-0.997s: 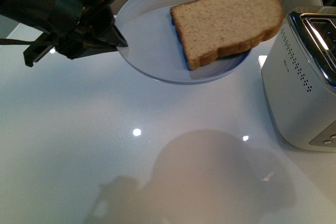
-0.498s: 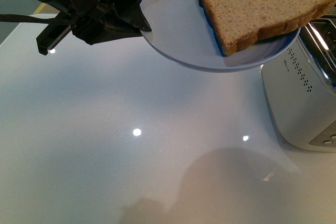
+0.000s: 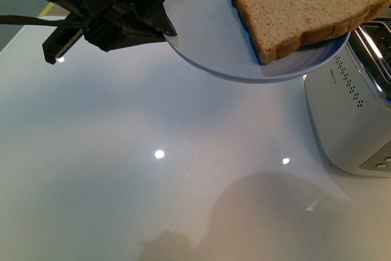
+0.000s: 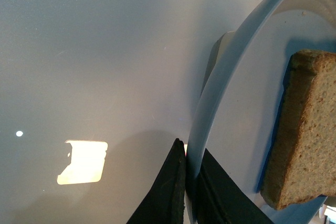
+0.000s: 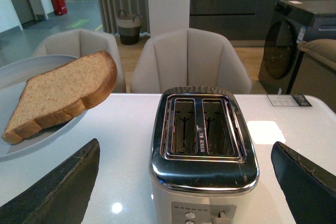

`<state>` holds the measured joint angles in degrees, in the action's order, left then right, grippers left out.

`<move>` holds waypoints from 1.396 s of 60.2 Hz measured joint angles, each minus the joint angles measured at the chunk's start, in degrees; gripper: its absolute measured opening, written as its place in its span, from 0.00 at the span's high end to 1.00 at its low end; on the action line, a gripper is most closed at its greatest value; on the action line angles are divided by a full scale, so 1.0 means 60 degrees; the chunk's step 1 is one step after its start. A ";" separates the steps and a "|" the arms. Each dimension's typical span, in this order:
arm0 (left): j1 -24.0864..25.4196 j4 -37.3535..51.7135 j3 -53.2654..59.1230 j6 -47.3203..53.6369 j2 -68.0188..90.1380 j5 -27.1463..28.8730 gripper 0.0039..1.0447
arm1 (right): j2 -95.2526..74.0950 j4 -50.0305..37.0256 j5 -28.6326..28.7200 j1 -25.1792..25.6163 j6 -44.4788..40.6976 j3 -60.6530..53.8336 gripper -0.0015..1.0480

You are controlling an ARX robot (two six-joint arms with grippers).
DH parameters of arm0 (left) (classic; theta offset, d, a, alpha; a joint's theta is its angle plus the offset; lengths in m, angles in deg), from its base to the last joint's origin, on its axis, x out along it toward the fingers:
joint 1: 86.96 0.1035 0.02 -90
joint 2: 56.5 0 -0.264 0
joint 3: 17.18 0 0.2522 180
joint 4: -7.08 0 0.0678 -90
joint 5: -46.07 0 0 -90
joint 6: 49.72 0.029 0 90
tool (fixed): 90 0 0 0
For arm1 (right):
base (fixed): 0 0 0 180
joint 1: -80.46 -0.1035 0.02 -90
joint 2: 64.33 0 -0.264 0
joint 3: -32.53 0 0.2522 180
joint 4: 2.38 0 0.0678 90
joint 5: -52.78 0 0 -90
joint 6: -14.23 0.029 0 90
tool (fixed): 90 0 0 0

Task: Left arm holds plate, right arm toasts bread

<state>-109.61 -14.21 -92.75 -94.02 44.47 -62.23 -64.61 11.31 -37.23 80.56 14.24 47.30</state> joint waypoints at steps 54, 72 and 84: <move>-0.0015 0.0000 0.0000 -0.0025 -0.0007 0.0025 0.97 | -1.3355 -0.6856 0.0641 -0.1366 0.8080 0.3778 0.09; -0.0015 0.0000 0.0000 -0.0025 -0.0007 0.0022 0.97 | -1.3996 -0.7450 0.0816 -0.1668 0.8619 0.4197 0.09; -0.0015 0.0000 0.0000 -0.0025 -0.0007 0.0022 0.97 | -1.4276 -0.7737 0.0936 -0.1818 0.8830 0.4368 0.09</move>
<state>-109.70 -14.21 -92.75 -94.17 44.42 -62.10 -150.27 -35.12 -31.61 69.66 67.22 73.51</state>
